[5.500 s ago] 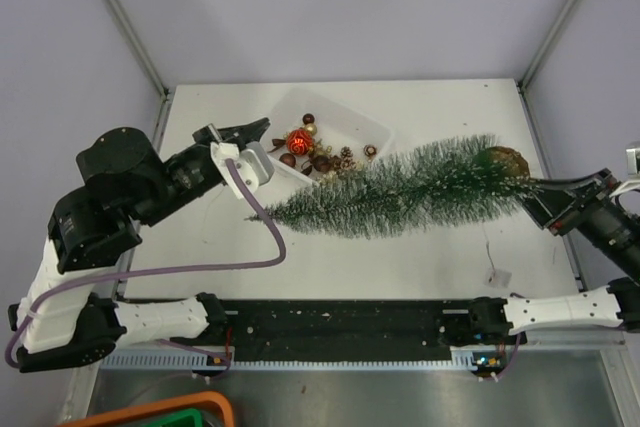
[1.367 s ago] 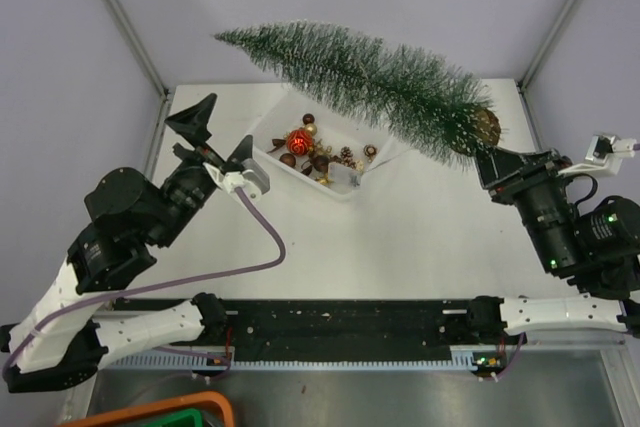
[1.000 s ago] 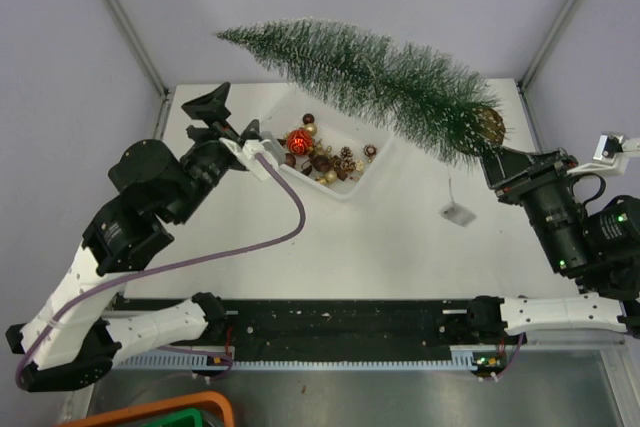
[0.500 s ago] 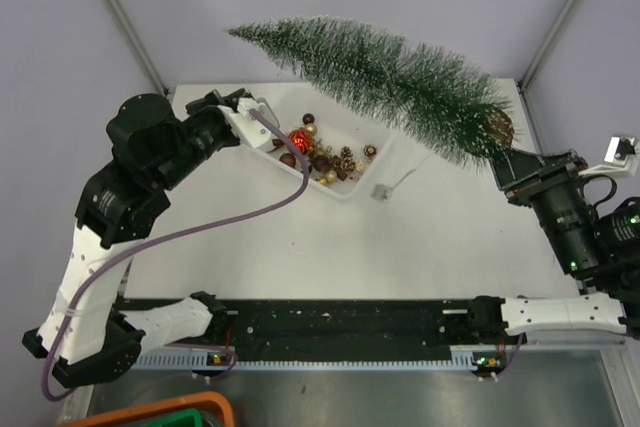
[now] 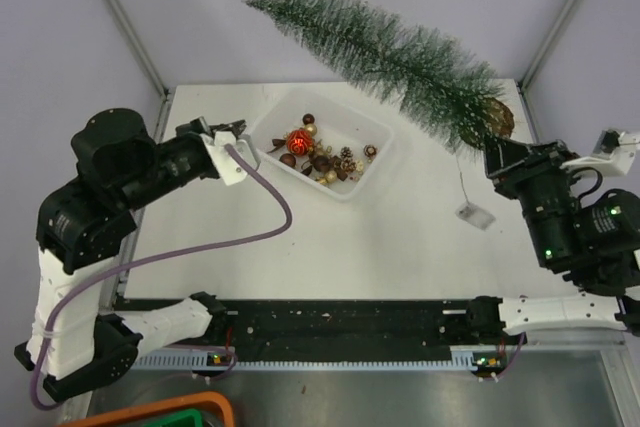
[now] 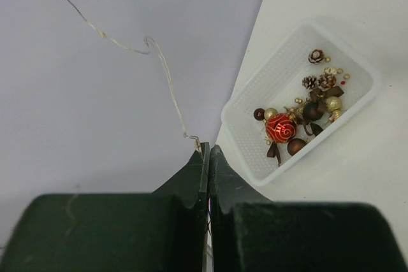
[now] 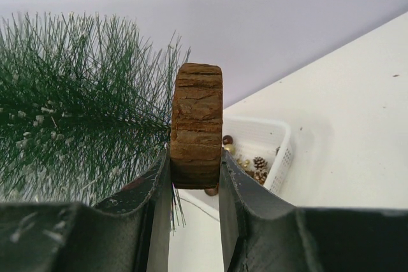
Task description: Decorate the small christmas tree
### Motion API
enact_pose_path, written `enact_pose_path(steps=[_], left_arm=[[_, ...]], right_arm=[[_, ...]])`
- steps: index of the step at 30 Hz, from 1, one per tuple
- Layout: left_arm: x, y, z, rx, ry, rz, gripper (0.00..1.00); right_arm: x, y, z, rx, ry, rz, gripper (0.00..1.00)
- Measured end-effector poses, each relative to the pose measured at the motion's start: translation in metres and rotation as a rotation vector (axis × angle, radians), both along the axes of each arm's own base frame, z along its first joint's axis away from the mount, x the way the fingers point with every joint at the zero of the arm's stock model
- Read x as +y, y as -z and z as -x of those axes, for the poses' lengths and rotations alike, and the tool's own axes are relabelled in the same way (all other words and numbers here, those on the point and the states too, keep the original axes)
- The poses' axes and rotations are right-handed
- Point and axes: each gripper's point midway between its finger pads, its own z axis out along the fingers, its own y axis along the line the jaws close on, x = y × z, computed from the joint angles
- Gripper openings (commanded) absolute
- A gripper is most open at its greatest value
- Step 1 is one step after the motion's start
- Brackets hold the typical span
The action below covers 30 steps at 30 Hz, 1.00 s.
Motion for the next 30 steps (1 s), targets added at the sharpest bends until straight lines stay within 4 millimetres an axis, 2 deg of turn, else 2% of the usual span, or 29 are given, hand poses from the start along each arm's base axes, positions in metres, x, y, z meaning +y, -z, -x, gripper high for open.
enact_pose_path(steps=[8,10,13,17,22,28,30], left_arm=[[-0.003,-0.038,0.05,0.011,0.146,0.079,0.0],[-0.005,-0.042,0.059,0.022,0.178,0.096,0.0],[-0.008,-0.044,0.067,0.043,0.216,0.105,0.0],[-0.015,-0.048,0.066,0.04,0.244,0.103,0.0],[-0.025,-0.046,0.06,-0.029,0.298,0.026,0.0],[-0.064,-0.01,0.068,-0.226,0.483,-0.228,0.0],[-0.073,-0.01,0.063,-0.298,0.5,-0.278,0.0]], right_arm=[[0.051,0.011,-0.011,0.025,0.11,0.223,0.0],[0.059,0.014,-0.014,0.029,0.134,0.279,0.0],[0.069,0.021,-0.019,0.034,0.155,0.357,0.0],[0.07,0.027,-0.02,0.039,0.167,0.4,0.0],[0.073,0.032,-0.02,0.042,0.155,0.427,0.0],[0.1,0.038,-0.01,0.033,0.037,0.468,0.0],[0.107,0.046,-0.008,0.032,-0.005,0.483,0.0]])
